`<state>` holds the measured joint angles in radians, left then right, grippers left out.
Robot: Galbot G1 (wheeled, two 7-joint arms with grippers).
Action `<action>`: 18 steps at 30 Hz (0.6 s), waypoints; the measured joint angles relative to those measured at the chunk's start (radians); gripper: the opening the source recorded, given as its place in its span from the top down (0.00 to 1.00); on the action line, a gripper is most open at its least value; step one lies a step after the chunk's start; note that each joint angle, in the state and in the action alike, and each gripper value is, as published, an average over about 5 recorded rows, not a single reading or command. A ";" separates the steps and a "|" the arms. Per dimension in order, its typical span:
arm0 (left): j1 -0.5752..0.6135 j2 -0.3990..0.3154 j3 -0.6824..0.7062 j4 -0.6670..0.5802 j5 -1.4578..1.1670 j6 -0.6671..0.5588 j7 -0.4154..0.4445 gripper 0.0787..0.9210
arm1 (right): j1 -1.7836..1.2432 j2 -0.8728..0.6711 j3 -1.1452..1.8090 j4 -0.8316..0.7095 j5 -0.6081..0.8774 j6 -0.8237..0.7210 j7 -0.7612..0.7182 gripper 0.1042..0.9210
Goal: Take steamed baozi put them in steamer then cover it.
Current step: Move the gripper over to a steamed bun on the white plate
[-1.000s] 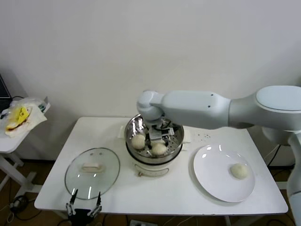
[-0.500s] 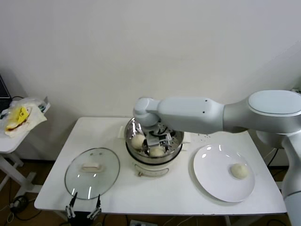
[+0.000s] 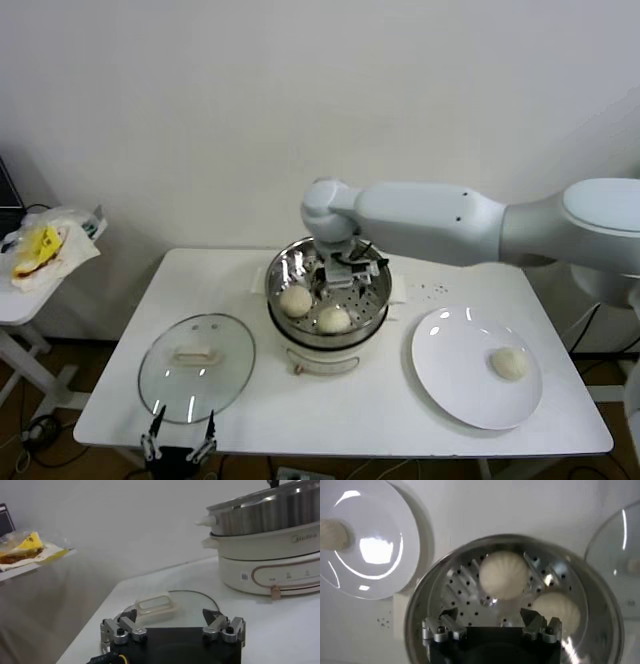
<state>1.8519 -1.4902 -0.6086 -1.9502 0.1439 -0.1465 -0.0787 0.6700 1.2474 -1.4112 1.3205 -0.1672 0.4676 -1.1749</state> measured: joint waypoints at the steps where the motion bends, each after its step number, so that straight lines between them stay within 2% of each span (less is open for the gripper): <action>1: -0.001 0.000 0.002 0.000 0.001 0.000 0.000 0.12 | 0.014 -0.017 -0.011 0.004 0.014 -0.019 0.016 0.12; 13: -0.007 0.002 0.015 -0.013 0.011 0.003 0.004 0.12 | 0.155 -0.328 -0.181 0.105 0.290 -0.397 0.125 0.12; 18: -0.010 0.001 0.011 -0.028 0.007 0.014 0.007 0.12 | 0.122 -0.487 -0.183 0.122 0.341 -0.528 0.131 0.12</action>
<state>1.8420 -1.4888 -0.5971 -1.9784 0.1513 -0.1324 -0.0714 0.7919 0.7603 -1.5941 1.4423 0.1737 -0.0607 -1.0442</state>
